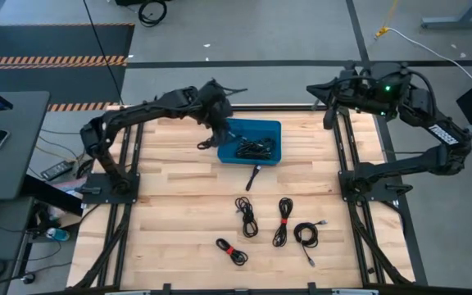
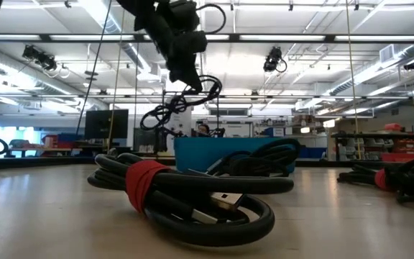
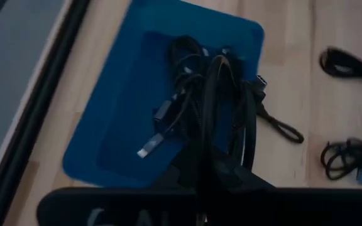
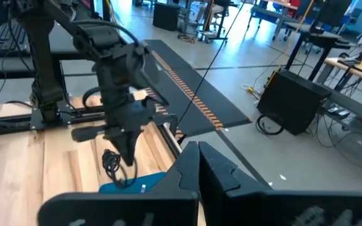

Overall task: Pick and place USB-C Cables
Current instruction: Put the black charger cable into the blue bin

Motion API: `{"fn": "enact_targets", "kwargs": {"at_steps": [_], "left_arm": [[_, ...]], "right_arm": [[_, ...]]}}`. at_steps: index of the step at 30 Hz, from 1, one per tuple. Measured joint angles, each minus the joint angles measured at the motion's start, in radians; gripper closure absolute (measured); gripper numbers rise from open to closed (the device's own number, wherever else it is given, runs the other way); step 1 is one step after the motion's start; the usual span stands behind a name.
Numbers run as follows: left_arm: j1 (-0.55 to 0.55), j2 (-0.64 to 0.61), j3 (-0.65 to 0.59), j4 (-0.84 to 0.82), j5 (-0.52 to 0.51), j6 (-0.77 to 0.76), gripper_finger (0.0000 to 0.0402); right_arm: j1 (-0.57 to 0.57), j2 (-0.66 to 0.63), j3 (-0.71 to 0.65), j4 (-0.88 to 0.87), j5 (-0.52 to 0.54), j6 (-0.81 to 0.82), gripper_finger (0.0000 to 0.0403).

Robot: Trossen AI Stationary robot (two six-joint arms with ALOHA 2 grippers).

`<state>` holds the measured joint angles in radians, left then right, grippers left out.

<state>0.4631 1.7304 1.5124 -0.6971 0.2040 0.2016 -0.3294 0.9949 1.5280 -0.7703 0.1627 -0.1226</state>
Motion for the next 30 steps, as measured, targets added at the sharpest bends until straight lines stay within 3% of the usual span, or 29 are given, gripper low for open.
{"fn": "enact_targets", "kwargs": {"at_steps": [7,18,21,25,30], "left_arm": [[-0.030,0.007,0.020,0.001,0.004,0.144,0.0397],[-0.028,0.005,0.264,-0.026,0.004,0.277,0.0397],[-0.029,0.005,0.293,-0.081,0.004,0.283,0.0397],[-0.030,0.006,0.298,-0.177,0.004,0.283,0.0397],[-0.030,0.007,0.285,-0.197,0.003,0.279,0.0397]], "right_arm": [[0.000,0.022,0.001,0.001,0.000,0.028,0.0400],[0.000,0.111,0.001,0.052,0.012,0.079,0.0401],[-0.001,0.134,0.001,-0.049,0.103,0.133,0.0401],[-0.016,0.151,0.001,-0.335,0.283,0.340,0.0401],[-0.035,0.159,-0.058,-0.547,0.327,0.579,0.0402]]}}
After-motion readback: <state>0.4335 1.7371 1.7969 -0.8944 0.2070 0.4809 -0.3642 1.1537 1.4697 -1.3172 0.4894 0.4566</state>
